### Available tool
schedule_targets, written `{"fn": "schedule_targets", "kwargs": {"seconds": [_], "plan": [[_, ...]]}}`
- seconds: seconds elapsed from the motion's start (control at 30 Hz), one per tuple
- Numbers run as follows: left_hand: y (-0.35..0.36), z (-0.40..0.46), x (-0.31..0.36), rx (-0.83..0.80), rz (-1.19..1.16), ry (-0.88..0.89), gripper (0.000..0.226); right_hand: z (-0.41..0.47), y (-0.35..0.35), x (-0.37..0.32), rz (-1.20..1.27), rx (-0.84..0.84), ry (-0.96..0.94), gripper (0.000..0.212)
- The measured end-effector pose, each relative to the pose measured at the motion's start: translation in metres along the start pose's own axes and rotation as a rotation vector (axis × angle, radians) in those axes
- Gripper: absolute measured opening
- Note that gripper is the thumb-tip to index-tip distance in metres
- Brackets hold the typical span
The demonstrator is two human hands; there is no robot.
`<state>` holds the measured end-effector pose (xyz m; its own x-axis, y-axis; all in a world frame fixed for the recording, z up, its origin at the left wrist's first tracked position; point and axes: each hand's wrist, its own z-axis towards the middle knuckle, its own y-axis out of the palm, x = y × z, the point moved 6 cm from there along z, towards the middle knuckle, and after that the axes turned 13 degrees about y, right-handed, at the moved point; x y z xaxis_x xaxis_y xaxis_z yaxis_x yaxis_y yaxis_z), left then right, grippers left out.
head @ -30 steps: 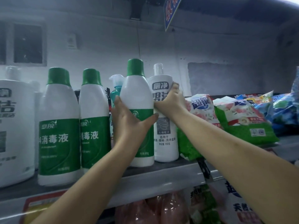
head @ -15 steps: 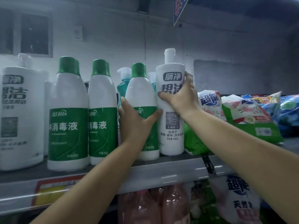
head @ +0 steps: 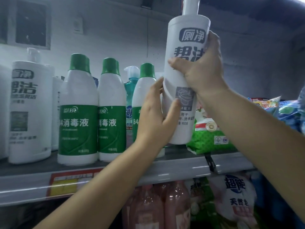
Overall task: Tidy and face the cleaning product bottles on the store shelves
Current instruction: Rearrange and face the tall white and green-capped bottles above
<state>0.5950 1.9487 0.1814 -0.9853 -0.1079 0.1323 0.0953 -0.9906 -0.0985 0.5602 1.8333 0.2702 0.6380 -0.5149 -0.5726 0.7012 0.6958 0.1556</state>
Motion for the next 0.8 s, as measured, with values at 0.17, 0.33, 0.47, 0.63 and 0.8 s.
{"fn": "schedule_targets", "kwargs": {"seconds": [0.17,0.33,0.47,0.63,0.8], "plan": [[-0.026,0.002,0.002,-0.027,0.125,-0.024,0.088,-0.012,0.028,-0.019,0.044,-0.059,0.004,0.071],[-0.07,-0.006,-0.005,-0.017,0.222,-0.032,0.096,-0.034,0.07,-0.039,0.082,-0.14,0.017,0.066],[-0.116,-0.009,-0.015,0.019,0.279,-0.035,0.098,-0.059,0.111,-0.058,0.109,-0.23,0.055,0.077],[-0.175,-0.01,-0.023,0.078,0.279,-0.048,0.097,-0.083,0.16,-0.087,0.145,-0.338,0.058,0.077],[-0.226,-0.013,-0.04,0.104,0.311,-0.056,0.098,-0.104,0.205,-0.108,0.151,-0.352,0.021,0.078]]}}
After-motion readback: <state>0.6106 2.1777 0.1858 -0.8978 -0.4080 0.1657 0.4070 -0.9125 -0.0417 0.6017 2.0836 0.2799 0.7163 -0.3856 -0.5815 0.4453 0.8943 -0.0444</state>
